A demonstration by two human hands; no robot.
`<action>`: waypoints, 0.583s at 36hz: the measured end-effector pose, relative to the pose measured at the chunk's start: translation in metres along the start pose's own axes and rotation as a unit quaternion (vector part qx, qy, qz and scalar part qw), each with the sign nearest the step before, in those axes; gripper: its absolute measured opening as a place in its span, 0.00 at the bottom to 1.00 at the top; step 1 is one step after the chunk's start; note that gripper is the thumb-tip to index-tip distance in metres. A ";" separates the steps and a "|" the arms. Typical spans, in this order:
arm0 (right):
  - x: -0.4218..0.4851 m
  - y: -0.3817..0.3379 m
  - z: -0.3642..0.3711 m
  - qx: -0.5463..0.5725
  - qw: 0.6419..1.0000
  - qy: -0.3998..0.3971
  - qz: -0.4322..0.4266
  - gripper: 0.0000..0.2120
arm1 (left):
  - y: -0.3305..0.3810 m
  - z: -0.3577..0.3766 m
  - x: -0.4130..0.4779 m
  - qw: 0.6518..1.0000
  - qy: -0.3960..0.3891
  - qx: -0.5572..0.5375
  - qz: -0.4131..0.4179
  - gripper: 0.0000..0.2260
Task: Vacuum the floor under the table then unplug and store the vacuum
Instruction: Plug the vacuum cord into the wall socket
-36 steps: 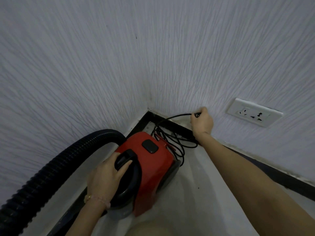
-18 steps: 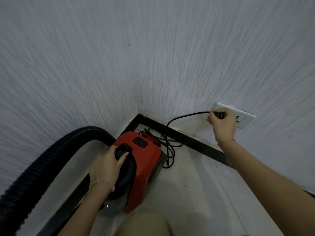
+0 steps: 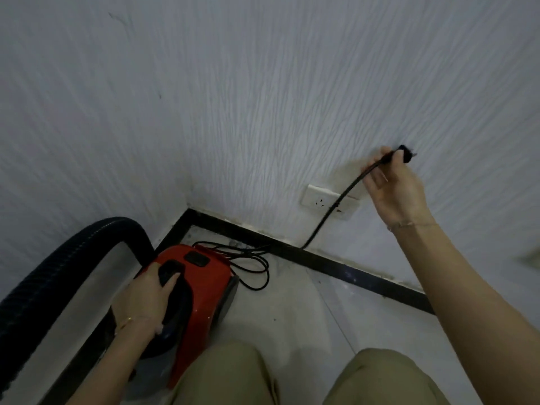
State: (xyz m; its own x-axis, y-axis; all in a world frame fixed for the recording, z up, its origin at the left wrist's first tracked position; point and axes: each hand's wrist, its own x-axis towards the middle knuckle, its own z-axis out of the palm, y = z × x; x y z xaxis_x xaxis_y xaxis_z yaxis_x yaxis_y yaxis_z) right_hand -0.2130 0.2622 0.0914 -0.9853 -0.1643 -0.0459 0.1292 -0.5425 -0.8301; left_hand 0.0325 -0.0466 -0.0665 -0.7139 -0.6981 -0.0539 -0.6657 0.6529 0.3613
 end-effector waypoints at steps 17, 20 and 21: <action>-0.025 0.094 -0.040 -0.229 0.944 0.075 0.224 0.09 | -0.014 0.009 0.024 0.990 -0.116 -0.085 -0.007 0.17; -0.022 0.097 -0.040 -0.244 0.941 0.083 0.221 0.08 | -0.012 0.012 0.027 0.990 -0.120 -0.075 0.010 0.20; -0.021 0.099 -0.040 -0.243 0.941 0.085 0.222 0.08 | -0.011 0.013 0.028 0.990 -0.118 -0.071 0.017 0.21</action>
State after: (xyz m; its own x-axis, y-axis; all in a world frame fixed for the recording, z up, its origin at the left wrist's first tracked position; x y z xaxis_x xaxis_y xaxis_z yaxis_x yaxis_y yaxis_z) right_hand -0.1842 0.2454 -0.0121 -0.8557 -0.1292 -0.5011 0.5059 -0.0048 -0.8626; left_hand 0.0173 -0.0694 -0.0842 -0.7768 -0.5780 -0.2499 -0.6159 0.6146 0.4930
